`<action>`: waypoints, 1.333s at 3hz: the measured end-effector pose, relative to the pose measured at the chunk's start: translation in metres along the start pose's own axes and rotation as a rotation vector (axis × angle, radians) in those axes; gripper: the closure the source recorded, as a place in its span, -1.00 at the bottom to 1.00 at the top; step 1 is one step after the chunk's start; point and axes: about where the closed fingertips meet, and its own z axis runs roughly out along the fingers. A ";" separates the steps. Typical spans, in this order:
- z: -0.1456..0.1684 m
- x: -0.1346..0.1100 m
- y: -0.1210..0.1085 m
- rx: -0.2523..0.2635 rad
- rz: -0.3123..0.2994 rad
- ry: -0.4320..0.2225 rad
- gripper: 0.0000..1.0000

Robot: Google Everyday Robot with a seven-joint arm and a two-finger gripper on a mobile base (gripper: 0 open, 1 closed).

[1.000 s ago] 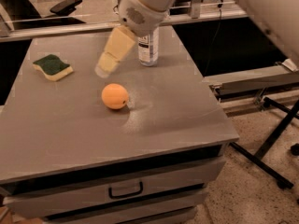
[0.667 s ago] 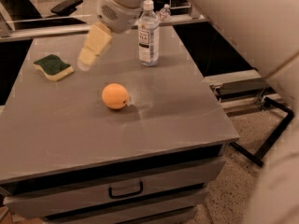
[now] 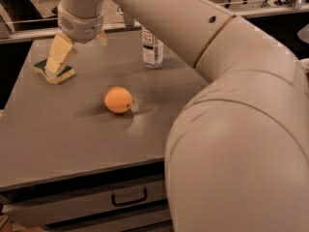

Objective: Move sponge near orange

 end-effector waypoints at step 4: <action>0.084 -0.079 -0.014 0.097 -0.026 -0.220 -1.00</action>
Offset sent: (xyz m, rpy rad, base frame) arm 0.0405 0.0796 -0.0467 0.2165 -0.2272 0.0295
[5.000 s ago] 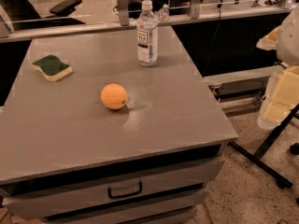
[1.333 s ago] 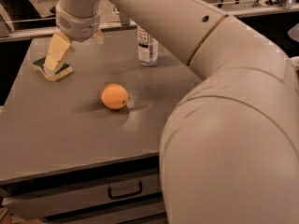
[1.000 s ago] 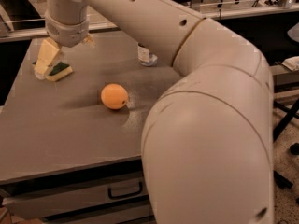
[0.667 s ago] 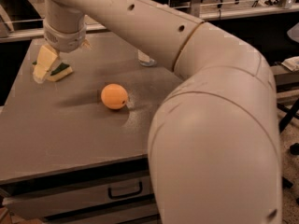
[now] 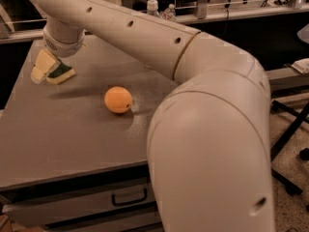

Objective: Move sponge near orange

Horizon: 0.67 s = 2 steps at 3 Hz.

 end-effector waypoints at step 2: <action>0.029 -0.007 -0.001 -0.005 0.005 0.059 -1.00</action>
Offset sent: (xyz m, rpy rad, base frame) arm 0.0145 0.0258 -0.0341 -0.0731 0.0769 -0.0026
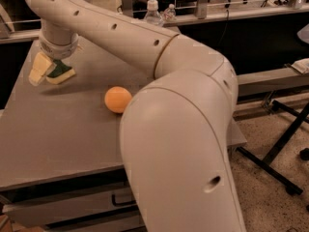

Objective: Move sponge near orange

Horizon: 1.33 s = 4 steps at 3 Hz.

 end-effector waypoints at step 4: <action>-0.038 0.018 -0.021 0.001 -0.027 0.053 0.78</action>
Offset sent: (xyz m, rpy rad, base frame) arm -0.0027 0.0079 -0.0204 -0.0675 0.0637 0.0262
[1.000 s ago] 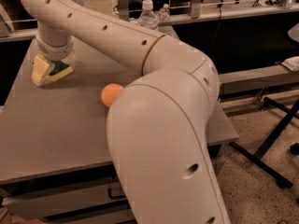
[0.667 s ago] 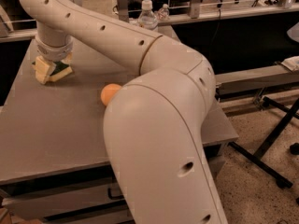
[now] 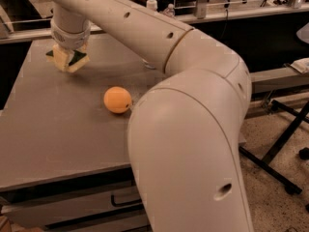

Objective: Move sponge near orange

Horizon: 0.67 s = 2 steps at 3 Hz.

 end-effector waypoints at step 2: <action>-0.063 0.113 -0.004 -0.054 -0.023 0.082 1.00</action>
Offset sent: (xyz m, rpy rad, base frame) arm -0.0705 -0.1517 0.0099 -0.0783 0.0808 0.0153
